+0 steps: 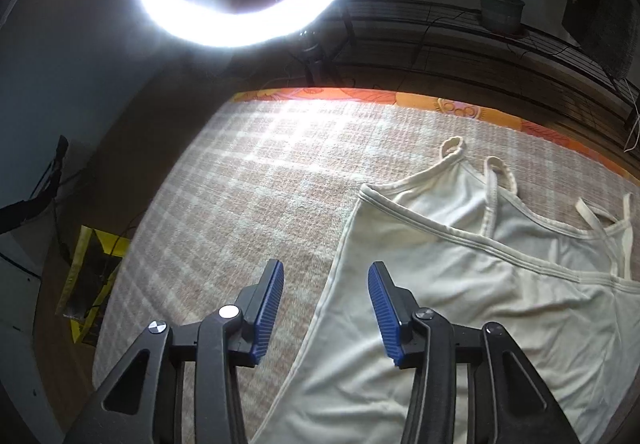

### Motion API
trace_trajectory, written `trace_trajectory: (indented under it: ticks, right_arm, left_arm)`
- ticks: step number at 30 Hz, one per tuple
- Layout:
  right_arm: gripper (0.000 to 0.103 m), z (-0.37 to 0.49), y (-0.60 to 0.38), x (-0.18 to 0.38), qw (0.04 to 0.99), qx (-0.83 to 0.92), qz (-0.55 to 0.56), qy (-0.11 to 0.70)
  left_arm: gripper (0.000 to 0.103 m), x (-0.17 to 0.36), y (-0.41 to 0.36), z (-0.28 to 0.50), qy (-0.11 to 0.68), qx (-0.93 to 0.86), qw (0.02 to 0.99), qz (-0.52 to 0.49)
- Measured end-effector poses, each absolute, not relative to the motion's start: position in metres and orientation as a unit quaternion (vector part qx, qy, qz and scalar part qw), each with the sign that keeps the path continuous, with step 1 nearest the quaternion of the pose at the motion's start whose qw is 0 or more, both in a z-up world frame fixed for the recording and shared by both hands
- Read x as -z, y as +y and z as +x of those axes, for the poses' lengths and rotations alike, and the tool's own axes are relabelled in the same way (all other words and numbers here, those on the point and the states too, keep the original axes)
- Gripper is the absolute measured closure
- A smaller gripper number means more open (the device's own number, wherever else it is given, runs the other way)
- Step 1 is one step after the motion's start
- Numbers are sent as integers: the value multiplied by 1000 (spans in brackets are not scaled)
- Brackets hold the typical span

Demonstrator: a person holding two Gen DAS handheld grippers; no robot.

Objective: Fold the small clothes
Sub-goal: 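Grasp the dress hem edge with the left gripper while the right gripper grasps the neckline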

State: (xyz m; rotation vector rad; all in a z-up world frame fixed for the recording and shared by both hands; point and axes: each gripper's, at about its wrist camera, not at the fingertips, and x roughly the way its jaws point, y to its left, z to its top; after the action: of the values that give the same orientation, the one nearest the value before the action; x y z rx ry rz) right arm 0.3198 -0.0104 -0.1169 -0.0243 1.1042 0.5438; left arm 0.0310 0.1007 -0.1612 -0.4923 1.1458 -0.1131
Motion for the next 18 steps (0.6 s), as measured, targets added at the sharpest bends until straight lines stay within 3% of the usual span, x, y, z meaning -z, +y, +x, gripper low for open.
trace_trajectory:
  ticks: [7,16,18]
  right_arm:
    - [60,341,14,144,805,-230,-46,544]
    - [71,363,28,168,799,-211,-76,558]
    - [78,364,31,170,800,-210,-85,556]
  left_arm:
    - [94,165,105,37,540,56,806,-236]
    - [99,159,99,37,532,75,811,-232]
    - [100,158,94,39,530,75,812,-233]
